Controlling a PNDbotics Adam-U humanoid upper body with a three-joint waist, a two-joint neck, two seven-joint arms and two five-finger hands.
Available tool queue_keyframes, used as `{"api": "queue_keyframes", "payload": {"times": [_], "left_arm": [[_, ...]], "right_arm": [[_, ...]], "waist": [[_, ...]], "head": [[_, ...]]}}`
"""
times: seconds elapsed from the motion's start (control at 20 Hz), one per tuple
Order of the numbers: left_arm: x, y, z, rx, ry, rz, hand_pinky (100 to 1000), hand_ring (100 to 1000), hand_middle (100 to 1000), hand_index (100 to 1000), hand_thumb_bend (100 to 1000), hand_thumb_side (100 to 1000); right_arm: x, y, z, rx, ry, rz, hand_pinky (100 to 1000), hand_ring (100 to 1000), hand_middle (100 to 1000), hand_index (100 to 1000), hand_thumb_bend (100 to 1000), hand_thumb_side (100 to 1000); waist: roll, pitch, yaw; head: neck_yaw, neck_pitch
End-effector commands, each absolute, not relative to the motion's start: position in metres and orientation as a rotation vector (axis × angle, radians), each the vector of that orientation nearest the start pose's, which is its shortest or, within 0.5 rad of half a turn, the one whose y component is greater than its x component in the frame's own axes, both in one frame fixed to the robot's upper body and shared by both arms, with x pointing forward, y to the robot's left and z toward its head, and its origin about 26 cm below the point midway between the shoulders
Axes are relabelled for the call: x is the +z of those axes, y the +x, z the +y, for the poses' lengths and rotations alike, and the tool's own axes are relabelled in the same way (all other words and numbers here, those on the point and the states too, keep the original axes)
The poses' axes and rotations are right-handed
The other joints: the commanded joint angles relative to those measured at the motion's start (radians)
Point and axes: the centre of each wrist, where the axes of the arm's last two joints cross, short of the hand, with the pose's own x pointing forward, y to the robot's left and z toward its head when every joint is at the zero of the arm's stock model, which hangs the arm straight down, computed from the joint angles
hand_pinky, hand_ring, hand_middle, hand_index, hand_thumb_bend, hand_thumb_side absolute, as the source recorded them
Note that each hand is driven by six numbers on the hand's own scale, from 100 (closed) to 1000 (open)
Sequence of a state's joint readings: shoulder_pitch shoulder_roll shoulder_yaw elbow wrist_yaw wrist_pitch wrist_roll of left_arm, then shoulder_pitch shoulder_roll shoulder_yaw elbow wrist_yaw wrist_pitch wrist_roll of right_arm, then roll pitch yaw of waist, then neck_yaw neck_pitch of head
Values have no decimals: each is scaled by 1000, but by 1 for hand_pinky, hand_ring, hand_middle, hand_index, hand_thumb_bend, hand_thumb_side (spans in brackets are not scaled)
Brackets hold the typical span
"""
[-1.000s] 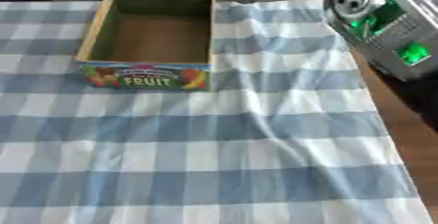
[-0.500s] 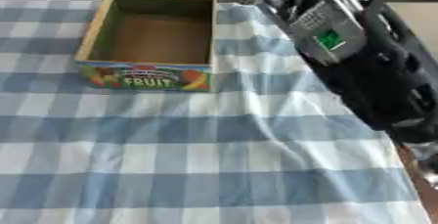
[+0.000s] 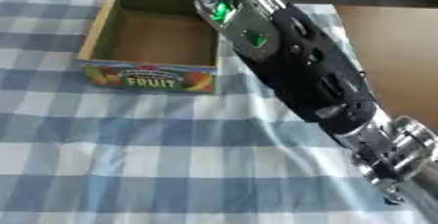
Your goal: Pick up objects on the table and place them in the box.
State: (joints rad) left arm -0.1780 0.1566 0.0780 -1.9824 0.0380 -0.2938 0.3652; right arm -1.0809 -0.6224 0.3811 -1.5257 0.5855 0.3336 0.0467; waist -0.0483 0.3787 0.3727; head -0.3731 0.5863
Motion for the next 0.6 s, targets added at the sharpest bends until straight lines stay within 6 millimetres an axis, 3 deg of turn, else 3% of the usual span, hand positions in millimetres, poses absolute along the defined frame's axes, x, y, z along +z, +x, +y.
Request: {"api": "queue_keyframes", "payload": {"times": [0.05, 0.3, 0.6], "left_arm": [[161, 288, 264, 304, 218, -2477, 634, 602, 550, 928, 100, 755], [163, 289, 263, 299, 208, -2481, 634, 602, 550, 928, 100, 755], [162, 289, 263, 299, 207, -2478, 634, 600, 548, 927, 100, 756]], "right_arm": [[358, 397, -191, 1078, -1187, -2028, 753, 658, 346, 438, 100, 297], [351, 408, -194, 1233, -1153, -1938, 750, 659, 355, 448, 100, 294], [343, 421, -207, 1238, -1201, -1818, 746, 663, 368, 458, 100, 300]], "waist": [[2, -15, 6], [-1, -11, 18], [-1, -8, 21]], "head": [[-9, -12], [-19, -15], [-25, -18]]}}
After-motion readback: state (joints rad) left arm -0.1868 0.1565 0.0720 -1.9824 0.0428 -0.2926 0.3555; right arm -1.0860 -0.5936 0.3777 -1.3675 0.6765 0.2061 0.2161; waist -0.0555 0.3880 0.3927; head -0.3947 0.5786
